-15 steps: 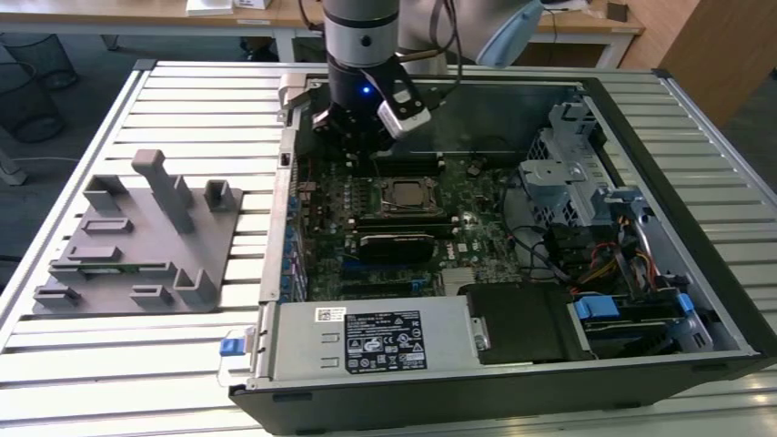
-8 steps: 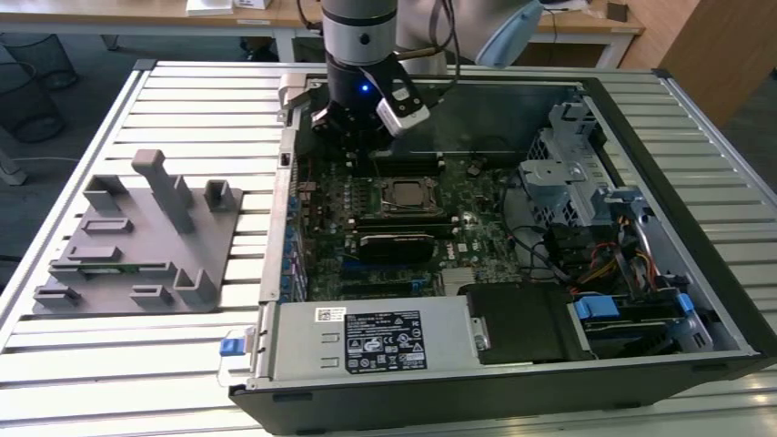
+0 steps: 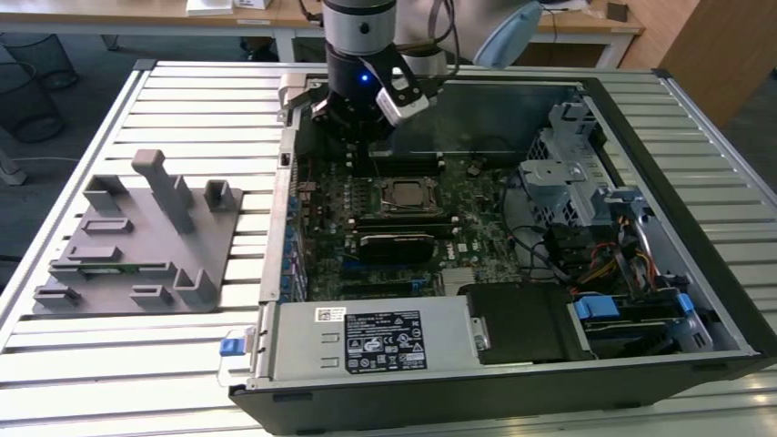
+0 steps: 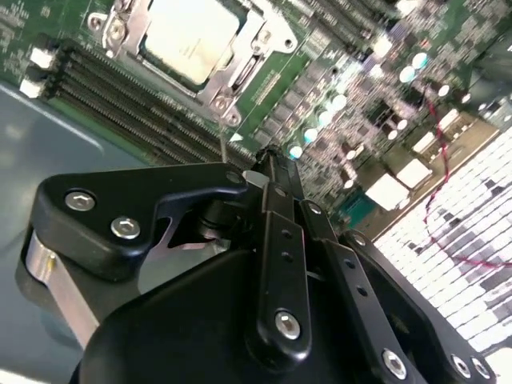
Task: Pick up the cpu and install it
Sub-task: 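Install the first cpu locking lever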
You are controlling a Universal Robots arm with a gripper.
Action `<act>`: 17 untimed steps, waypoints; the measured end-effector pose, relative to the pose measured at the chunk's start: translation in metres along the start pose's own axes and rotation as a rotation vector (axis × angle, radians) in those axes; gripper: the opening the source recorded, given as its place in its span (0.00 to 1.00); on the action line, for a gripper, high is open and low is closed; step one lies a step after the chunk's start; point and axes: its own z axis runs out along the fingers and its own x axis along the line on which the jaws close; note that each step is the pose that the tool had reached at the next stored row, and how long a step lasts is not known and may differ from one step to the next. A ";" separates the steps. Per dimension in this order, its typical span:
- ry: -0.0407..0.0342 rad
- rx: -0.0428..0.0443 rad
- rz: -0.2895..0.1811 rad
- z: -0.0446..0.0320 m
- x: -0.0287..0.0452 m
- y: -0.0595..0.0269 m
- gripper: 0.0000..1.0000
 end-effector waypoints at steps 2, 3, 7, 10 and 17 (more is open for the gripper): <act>-0.0001 -0.0001 0.000 0.0000 -0.0004 0.0037 0.11; -0.0003 -0.0001 0.000 0.0000 -0.0005 0.0046 0.11; -0.0011 0.0001 0.000 -0.0001 -0.0004 0.0047 0.11; -0.0017 0.0001 0.000 0.0000 -0.0004 0.0047 0.11; -0.0018 0.0001 0.000 0.0000 -0.0038 0.0044 0.11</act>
